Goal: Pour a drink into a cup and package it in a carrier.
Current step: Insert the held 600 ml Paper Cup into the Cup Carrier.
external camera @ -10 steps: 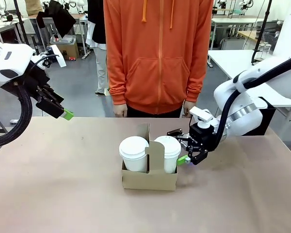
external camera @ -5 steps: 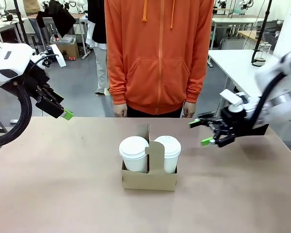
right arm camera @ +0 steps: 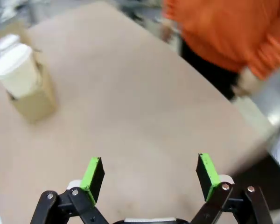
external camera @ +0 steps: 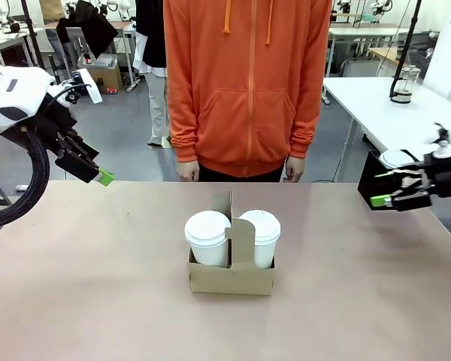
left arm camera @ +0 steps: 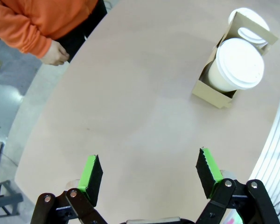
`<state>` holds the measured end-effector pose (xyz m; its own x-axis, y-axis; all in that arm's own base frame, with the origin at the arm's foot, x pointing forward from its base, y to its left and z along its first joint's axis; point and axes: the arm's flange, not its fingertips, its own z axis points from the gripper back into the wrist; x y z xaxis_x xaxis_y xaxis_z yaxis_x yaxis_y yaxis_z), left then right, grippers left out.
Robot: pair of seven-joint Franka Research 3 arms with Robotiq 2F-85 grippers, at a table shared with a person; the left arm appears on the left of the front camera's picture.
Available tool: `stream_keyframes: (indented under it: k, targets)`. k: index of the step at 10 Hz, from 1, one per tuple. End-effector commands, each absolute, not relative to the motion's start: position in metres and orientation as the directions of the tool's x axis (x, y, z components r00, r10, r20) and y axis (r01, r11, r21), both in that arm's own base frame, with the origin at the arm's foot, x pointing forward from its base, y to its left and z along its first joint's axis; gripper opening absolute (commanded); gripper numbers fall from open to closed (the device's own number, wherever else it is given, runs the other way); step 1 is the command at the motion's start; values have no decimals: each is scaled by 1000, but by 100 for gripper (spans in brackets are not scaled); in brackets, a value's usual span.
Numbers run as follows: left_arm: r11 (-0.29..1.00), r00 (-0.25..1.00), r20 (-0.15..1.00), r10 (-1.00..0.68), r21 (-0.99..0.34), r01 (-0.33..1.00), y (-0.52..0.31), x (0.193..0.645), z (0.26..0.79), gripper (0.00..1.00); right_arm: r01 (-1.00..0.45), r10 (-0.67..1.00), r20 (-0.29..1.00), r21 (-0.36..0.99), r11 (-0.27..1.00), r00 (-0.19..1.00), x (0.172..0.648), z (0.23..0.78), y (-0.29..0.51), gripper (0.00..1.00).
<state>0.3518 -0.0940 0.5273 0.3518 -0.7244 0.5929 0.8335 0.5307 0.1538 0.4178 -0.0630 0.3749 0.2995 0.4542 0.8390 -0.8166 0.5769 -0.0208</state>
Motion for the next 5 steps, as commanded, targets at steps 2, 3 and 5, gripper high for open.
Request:
stream_keyframes:
  k: [2,3,5]
  targets:
    - [540,367,584,-724,149,829,-93,350,528,100,-666,436,768,-17,746,469,384,382,-66,100]
    - [540,367,584,-724,149,829,-93,350,528,100,-662,428,762,1,750,486,379,380,-70,100]
    - [540,367,584,-724,149,829,-93,350,528,100,-663,428,750,17,749,504,378,376,-71,100]
